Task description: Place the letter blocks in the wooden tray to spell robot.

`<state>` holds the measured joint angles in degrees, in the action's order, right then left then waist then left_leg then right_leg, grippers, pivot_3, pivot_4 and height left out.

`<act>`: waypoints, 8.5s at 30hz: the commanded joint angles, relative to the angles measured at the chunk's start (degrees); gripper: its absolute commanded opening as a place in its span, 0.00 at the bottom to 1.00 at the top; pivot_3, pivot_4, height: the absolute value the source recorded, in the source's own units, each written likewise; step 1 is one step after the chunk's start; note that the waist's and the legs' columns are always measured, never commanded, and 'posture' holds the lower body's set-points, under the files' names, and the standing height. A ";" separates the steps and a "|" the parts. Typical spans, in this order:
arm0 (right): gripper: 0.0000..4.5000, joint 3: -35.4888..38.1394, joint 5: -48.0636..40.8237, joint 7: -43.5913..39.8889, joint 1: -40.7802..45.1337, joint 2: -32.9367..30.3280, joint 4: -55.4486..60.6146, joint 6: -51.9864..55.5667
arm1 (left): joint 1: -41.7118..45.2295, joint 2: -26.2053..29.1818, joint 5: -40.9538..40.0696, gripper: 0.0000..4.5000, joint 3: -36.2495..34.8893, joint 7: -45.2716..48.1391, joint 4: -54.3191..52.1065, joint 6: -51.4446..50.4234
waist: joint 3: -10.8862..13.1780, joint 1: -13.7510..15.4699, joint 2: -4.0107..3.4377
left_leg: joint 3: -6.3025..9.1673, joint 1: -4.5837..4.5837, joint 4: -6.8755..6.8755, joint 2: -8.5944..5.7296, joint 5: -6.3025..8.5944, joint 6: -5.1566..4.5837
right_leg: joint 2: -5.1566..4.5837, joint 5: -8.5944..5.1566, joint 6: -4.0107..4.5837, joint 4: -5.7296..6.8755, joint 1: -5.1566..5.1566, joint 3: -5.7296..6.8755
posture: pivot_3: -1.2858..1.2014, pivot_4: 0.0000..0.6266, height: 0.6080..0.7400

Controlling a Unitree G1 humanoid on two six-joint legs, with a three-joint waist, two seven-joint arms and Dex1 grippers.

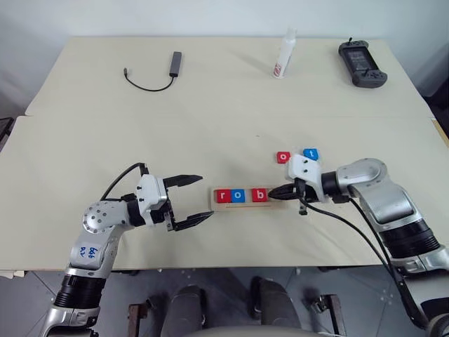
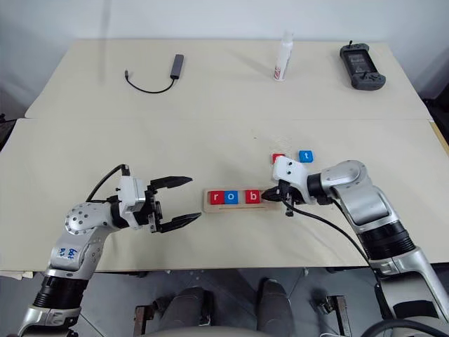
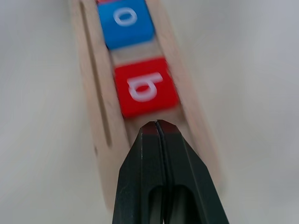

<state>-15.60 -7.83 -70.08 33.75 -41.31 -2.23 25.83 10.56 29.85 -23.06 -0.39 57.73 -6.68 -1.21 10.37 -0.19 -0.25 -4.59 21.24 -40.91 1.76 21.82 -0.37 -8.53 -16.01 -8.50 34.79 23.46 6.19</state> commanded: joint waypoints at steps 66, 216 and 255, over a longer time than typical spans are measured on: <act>1.00 22.81 -7.83 38.07 -3.11 5.33 0.86 17.09 | 0.36 -0.19 -0.13 1.00 -1.75 -1.39 -0.36 0.82 | 0.00 0.45 -0.03 | 0.01 0.04 0.03 -0.02 0.01 0.00 | -0.01 -0.02 0.03 0.05 0.04 -0.03 | 0.52 0.24 1.00; 0.96 0.92 -0.71 -3.96 5.80 -2.53 -0.65 -0.12 | -4.15 0.12 -1.31 1.00 -0.44 -4.19 -8.62 -3.33 | 0.02 0.13 0.00 | 0.08 0.04 -0.05 -0.01 -0.01 0.01 | -0.02 0.03 0.02 0.00 -0.03 0.07 | 0.52 0.24 1.00; 0.58 34.73 -11.39 11.34 -27.06 1.10 10.36 -15.68 | -0.26 -0.74 -0.80 1.00 0.39 -1.51 -2.07 -0.94 | 0.02 1.73 0.00 | 0.00 0.02 0.02 -0.01 0.00 0.01 | 0.00 0.03 0.02 -0.08 -0.05 0.06 | 0.52 0.24 1.00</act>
<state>14.20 -18.33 -62.08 8.59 -40.68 6.04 12.09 9.50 29.17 -23.51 0.61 55.45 -8.90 -3.58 10.40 1.54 -0.26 -4.59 21.25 -40.91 1.73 21.81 -0.36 -8.53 -15.98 -8.49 34.71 23.39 6.23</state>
